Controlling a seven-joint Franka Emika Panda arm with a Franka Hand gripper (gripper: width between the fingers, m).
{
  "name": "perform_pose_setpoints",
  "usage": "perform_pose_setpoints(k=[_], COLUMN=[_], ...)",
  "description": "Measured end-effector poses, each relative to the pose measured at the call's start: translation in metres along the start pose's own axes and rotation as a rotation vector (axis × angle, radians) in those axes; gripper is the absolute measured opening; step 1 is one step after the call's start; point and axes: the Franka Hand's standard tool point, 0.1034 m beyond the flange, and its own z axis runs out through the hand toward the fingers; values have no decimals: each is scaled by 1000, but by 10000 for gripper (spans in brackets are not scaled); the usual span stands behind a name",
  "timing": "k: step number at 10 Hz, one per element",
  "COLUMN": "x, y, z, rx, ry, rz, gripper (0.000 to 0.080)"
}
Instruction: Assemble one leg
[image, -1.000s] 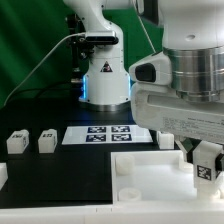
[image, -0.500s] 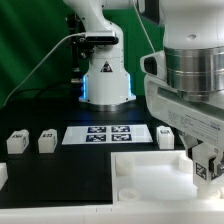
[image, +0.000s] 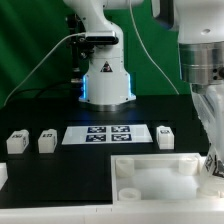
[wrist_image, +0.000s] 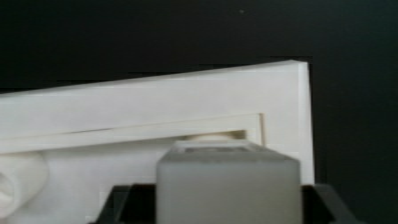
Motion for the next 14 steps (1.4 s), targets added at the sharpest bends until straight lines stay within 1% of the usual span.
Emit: perform_pose_setpoints(k=[1,2,3,4,5,6,7,8,9,11,12,14], x=[-1,-1,-2,-1,0,1,-3,-10,-15,-13,-13,-6], y=[0,1,1,2,5,7,8,10,12,11,11,12], z=[1,1,1,2,3,2,1,1,2,2,3,6], rx=[-1,-2,-2,-7,-36,-63,-102,-131,-137,-138,-140,-178], ry=[0,0,0,1,0,5,3,5,9,-3,-11,26], rz=[-3,-6,-45,-103,-161,-291,-470,-584,-704,-874,-1011,-1284], gripper=[294,514,514,621,642,642,648,648,649,649,649,649])
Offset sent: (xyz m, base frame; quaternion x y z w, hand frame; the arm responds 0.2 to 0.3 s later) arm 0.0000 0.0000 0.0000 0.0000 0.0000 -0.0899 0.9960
